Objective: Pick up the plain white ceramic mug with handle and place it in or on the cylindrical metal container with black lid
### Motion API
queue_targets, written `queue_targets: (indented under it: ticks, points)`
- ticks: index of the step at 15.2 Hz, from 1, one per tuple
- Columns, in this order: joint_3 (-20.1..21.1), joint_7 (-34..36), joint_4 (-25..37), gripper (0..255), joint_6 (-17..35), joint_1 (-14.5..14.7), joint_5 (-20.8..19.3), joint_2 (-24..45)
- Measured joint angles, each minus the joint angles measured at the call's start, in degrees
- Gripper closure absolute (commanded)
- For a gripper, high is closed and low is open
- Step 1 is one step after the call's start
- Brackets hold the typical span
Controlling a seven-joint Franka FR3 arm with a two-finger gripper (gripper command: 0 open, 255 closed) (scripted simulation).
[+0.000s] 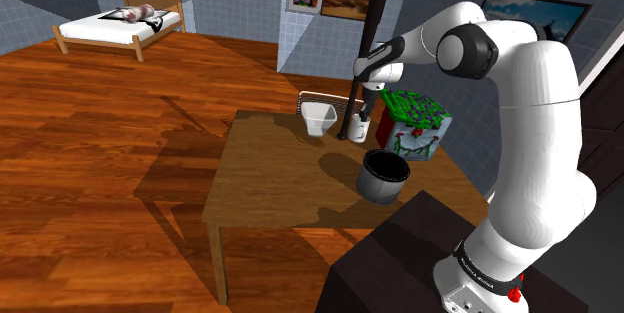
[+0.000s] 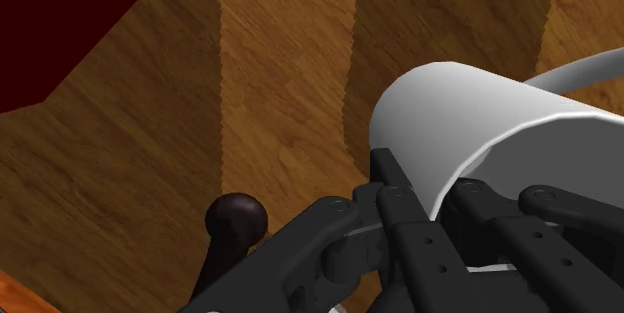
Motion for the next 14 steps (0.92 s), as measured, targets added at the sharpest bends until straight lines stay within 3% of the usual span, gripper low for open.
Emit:
queue_targets:
  ticks: [14]
  points:
    - [-1.12, 0.94, 2.84, 255, -8.19, 0.6, -1.79, -5.51]
